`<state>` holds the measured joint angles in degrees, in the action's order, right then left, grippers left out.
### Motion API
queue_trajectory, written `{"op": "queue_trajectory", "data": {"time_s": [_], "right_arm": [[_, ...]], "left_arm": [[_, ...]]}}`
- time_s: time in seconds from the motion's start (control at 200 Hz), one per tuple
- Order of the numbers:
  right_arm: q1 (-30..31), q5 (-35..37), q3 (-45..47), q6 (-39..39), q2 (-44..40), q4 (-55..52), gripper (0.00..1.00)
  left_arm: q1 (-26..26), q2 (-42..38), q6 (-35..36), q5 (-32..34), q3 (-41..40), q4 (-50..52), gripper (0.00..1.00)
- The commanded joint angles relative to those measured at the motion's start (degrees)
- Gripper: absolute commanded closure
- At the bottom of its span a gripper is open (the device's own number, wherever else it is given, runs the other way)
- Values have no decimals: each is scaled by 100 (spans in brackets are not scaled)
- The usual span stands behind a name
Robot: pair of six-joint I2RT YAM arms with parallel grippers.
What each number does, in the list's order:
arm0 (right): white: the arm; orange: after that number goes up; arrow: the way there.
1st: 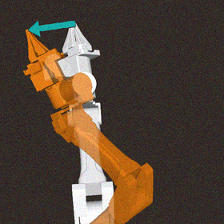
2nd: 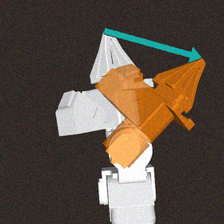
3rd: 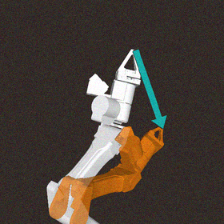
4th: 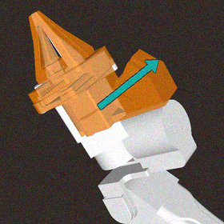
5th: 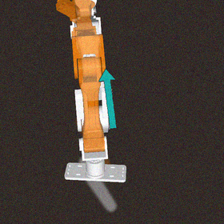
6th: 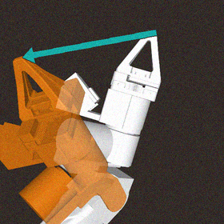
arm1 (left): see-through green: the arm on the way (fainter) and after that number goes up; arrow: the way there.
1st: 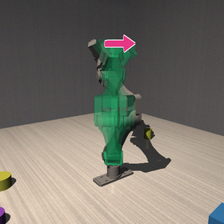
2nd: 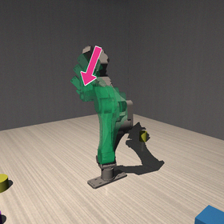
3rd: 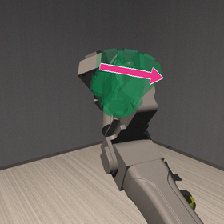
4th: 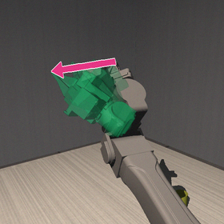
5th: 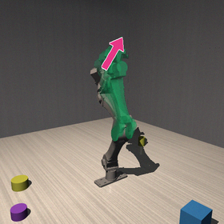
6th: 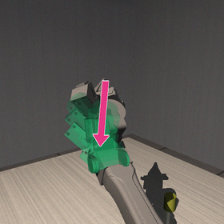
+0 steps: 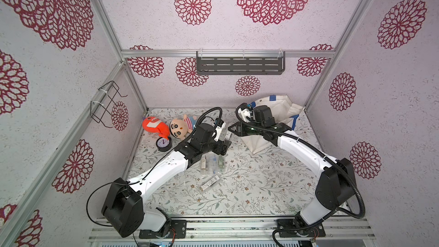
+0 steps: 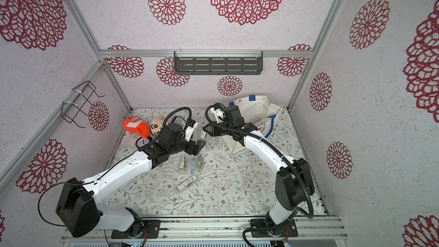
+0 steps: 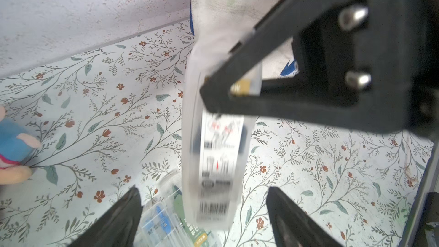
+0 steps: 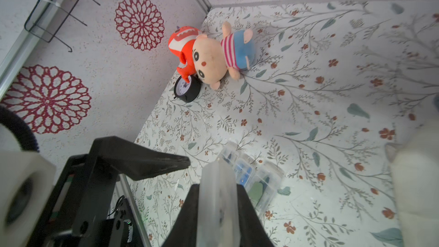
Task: Put the compass set into the canvas bag
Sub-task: Pick up the compass set at the center of the board, then place the compass set in the canvas bag.
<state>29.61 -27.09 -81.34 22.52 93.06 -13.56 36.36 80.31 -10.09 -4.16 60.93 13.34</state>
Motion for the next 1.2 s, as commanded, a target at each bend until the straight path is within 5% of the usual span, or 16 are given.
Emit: {"op": "queue_trajectory", "data": {"time_s": [0.0, 0.57, 1.196], "right_arm": [[-352, 219, -329, -221, -463, -62, 100], [-2292, 2202, -1066, -717, -798, -505, 100], [-2354, 3517, -1677, -1183, 1389, -892, 100]], "left_arm": [[-7, -281, 61, 6, -213, 70, 14], [-7, -718, -63, -166, -775, 194, 15], [-15, -536, 85, -63, -714, 373, 15]]}}
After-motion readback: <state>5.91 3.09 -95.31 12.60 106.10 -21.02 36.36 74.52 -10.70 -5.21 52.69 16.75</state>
